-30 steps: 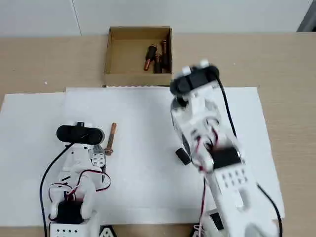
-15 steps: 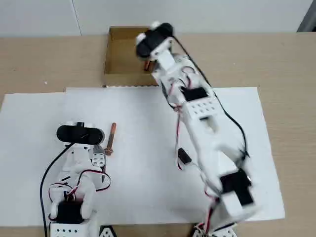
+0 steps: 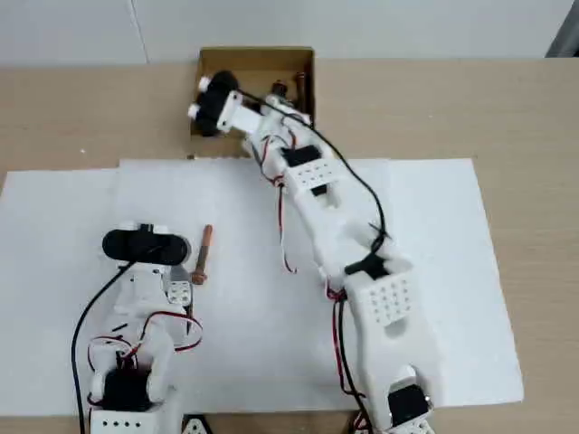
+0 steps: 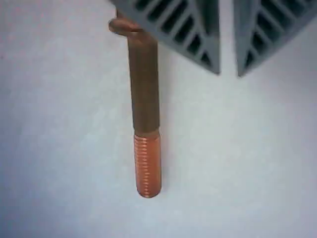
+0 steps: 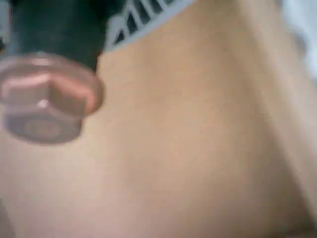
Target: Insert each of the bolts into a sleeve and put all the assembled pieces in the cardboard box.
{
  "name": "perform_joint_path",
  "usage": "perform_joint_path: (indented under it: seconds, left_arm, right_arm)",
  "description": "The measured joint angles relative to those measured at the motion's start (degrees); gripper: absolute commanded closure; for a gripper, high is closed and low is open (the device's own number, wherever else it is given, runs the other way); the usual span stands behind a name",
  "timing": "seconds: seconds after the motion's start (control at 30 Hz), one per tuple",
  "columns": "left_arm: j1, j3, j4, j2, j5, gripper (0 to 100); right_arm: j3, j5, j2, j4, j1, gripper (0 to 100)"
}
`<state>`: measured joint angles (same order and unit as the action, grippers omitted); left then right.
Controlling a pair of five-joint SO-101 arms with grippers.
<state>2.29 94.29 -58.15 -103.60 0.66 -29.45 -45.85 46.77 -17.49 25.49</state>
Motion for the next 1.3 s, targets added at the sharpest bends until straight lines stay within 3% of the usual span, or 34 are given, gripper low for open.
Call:
perform_joint_path:
  seconds: [0.17, 0.77, 0.93, 1.3]
  left_arm:
    - [0.00, 0.00, 0.00, 0.00, 0.00, 99]
    - [0.00, 0.00, 0.00, 0.00, 0.00, 99]
    - [0.00, 0.00, 0.00, 0.00, 0.00, 99]
    - [0.00, 0.00, 0.00, 0.00, 0.00, 99]
  right_arm:
    - [-5.27, -0.26, 3.96, 0.00, 0.26, 82.1]
    - [-6.07, -0.26, 3.60, -0.35, 0.79, 85.6]
    - [-6.07, 0.18, -2.02, -7.82, 0.70, 99.8]
    - [-6.07, 13.36, -16.18, -27.60, 0.70, 99.6]
